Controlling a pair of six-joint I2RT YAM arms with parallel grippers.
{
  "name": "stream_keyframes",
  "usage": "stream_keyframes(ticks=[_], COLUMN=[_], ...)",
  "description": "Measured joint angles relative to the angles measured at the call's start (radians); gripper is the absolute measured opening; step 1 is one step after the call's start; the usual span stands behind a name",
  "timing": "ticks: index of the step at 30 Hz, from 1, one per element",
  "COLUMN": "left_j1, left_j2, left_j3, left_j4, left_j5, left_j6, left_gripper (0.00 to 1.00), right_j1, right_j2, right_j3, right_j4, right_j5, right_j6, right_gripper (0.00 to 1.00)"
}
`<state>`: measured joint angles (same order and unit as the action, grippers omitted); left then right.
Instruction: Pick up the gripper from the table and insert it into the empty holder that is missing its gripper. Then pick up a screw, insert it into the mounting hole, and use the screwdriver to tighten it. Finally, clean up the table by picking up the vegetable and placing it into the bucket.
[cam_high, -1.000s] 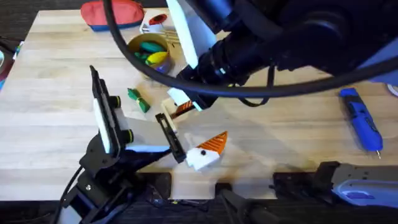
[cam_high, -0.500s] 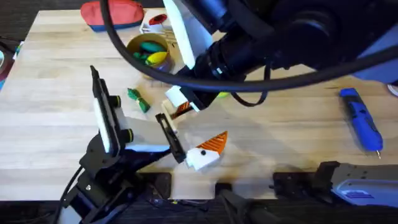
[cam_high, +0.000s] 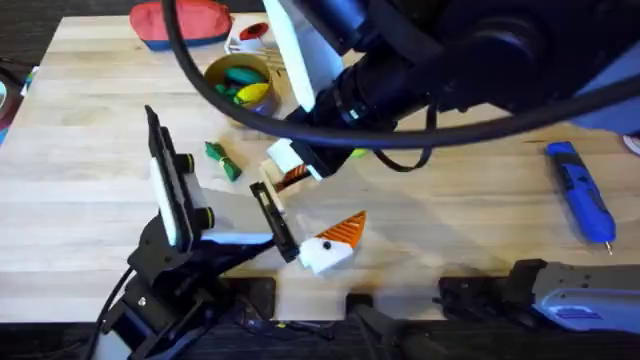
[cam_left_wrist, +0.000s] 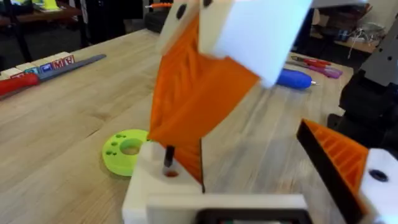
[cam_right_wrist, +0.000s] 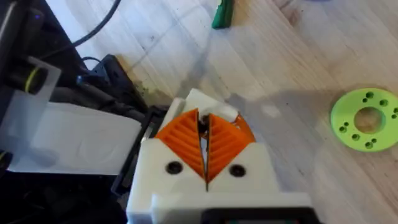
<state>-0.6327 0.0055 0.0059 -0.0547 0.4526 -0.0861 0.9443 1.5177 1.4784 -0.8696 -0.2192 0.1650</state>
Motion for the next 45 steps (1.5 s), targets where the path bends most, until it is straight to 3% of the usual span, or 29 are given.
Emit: stream_keyframes(ticks=[45], left_j1=[0.000], left_j2=[0.000], left_j3=[0.000], left_j4=[0.002], left_j5=[0.000], left_j6=[0.011], left_gripper=[0.952], right_j1=[0.000], right_j2=[0.000], right_j3=[0.013], right_j4=[-0.018], right_j5=[-0.008], right_j6=[0.000], right_gripper=[0.003])
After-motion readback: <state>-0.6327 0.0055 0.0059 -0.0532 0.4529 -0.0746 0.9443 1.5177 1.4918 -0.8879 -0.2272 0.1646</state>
